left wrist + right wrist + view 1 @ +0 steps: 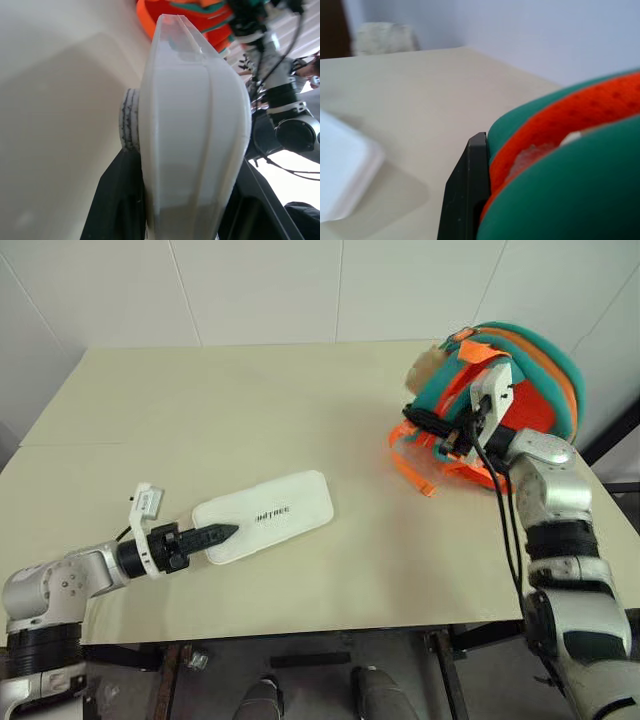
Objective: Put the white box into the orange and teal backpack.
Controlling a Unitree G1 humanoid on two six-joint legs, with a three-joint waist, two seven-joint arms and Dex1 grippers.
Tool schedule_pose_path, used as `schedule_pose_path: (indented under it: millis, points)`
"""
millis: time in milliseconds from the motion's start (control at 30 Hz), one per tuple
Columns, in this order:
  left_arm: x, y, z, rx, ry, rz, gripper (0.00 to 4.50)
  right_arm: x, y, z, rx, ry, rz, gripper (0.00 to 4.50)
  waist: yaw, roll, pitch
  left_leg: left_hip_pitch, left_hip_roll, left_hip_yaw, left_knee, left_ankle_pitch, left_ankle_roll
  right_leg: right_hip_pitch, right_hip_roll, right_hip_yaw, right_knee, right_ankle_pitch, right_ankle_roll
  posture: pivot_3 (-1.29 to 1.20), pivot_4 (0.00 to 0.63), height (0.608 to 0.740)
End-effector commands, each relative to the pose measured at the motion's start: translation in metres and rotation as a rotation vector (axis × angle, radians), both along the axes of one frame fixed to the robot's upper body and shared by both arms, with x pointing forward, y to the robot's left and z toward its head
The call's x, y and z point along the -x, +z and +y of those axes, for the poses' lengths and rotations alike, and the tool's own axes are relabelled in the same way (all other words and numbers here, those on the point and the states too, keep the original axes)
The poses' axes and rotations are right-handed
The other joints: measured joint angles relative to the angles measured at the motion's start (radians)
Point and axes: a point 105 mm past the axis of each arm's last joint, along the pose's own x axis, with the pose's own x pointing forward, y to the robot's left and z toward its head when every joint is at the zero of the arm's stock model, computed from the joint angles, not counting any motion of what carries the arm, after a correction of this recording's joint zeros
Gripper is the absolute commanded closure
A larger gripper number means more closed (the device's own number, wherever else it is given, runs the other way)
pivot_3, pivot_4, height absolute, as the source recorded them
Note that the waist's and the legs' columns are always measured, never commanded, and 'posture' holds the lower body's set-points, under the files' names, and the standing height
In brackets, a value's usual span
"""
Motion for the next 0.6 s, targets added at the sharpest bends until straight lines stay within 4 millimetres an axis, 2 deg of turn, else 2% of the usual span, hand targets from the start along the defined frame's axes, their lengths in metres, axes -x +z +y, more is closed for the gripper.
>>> schedule_pose_path:
  millis: [33, 133, 300, 433, 500, 600]
  points:
    - [0.000, 0.008, 0.010, 0.005, 0.029, -0.028, 3.25, 0.053, 0.028, 0.033, 0.009, 0.254, 0.003, 4.49, 0.002, 0.000, 0.000, 0.000, 0.000, 0.000, 0.000, 0.000, 0.000, 0.000, 0.000, 0.000, 0.000, 0.000, 0.000, 0.00, 0.150, 0.740]
    - [-0.001, 0.008, 0.012, -0.002, 0.050, -0.038, 3.25, 0.087, 0.035, 0.048, 0.011, 0.391, 0.058, 4.49, 0.003, 0.000, 0.000, 0.001, 0.000, 0.000, 0.000, 0.001, 0.000, 0.000, 0.000, 0.000, 0.002, 0.000, -0.001, 0.00, 0.150, 0.740]
    - [-0.007, 0.003, 0.020, -0.049, 0.105, -0.042, 3.25, 0.128, 0.038, 0.061, 0.011, 0.550, 0.159, 4.49, 0.019, 0.000, 0.000, 0.002, 0.000, 0.000, 0.000, 0.001, 0.000, 0.001, 0.000, 0.000, 0.001, 0.000, -0.002, 0.00, 0.150, 0.740]
    - [-0.006, 0.011, 0.024, -0.043, 0.108, -0.086, 3.25, 0.151, 0.025, 0.052, 0.070, 0.619, 0.289, 4.49, 0.038, -0.001, 0.000, 0.001, 0.000, 0.000, 0.000, 0.000, 0.001, 0.001, -0.001, -0.001, -0.002, 0.000, -0.002, 0.00, 0.150, 0.740]
    - [-0.005, 0.016, 0.026, -0.028, 0.116, -0.110, 3.25, 0.154, 0.025, 0.045, 0.036, 0.627, 0.372, 4.49, 0.046, -0.001, 0.000, 0.000, 0.000, 0.000, 0.000, 0.000, 0.001, 0.001, -0.001, 0.000, -0.003, 0.000, -0.002, 0.00, 0.150, 0.740]
    - [0.000, 0.026, 0.024, 0.012, 0.106, -0.155, 3.25, 0.164, 0.017, 0.040, 0.083, 0.647, 0.431, 4.49, 0.047, -0.001, 0.000, 0.000, 0.000, 0.000, 0.000, 0.000, 0.001, 0.001, -0.001, -0.001, -0.003, 0.000, -0.002, 0.00, 0.150, 0.740]
